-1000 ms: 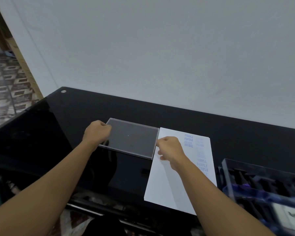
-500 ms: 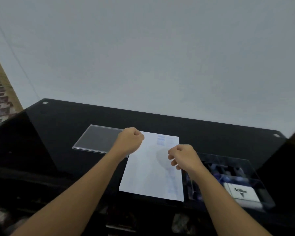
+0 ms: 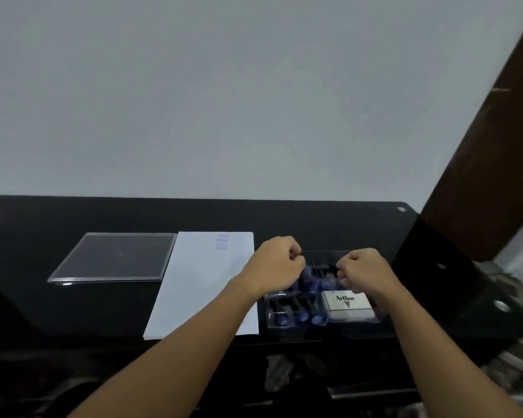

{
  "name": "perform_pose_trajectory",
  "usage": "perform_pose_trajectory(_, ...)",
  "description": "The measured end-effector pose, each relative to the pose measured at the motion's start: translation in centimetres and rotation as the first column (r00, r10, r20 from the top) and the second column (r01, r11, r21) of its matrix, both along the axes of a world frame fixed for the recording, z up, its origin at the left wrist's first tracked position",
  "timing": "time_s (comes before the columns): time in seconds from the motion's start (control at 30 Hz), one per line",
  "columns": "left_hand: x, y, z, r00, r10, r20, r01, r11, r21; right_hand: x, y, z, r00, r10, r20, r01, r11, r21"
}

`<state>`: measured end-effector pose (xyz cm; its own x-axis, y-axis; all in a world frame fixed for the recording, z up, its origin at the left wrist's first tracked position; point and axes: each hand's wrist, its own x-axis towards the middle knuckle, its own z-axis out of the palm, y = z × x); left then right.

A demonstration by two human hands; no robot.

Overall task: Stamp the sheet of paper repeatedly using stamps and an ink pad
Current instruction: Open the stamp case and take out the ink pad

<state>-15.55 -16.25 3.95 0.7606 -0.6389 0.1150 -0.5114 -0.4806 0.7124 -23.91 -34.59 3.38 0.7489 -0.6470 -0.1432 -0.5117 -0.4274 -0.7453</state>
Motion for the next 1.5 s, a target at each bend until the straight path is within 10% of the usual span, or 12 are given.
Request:
perform_pose_trajectory(0.47, -3.9, -6.4, -7.0, 0.956, -0.232, 0.178, 0.13, 0.883, 0.452, -0.5, -3.4, -1.8, 0.968, -0.002, -0.25, 0.001, 1.0, -0.004)
perform_pose_trajectory(0.83, -4.6, -6.2, -9.5, 0.936, -0.21, 0.284, 0.053, 0.878, 0.476, 1.8, -1.3, -3.1, 0.868, 0.069, -0.491, -0.157, 0.977, -0.141)
perform_pose_trajectory(1.5, -5.0, -6.1, -8.9, 0.941, -0.231, 0.247, 0.076, 0.856, 0.512, 0.9, -3.9, -2.1, 0.969, -0.134, -0.209, 0.108, 0.985, -0.132)
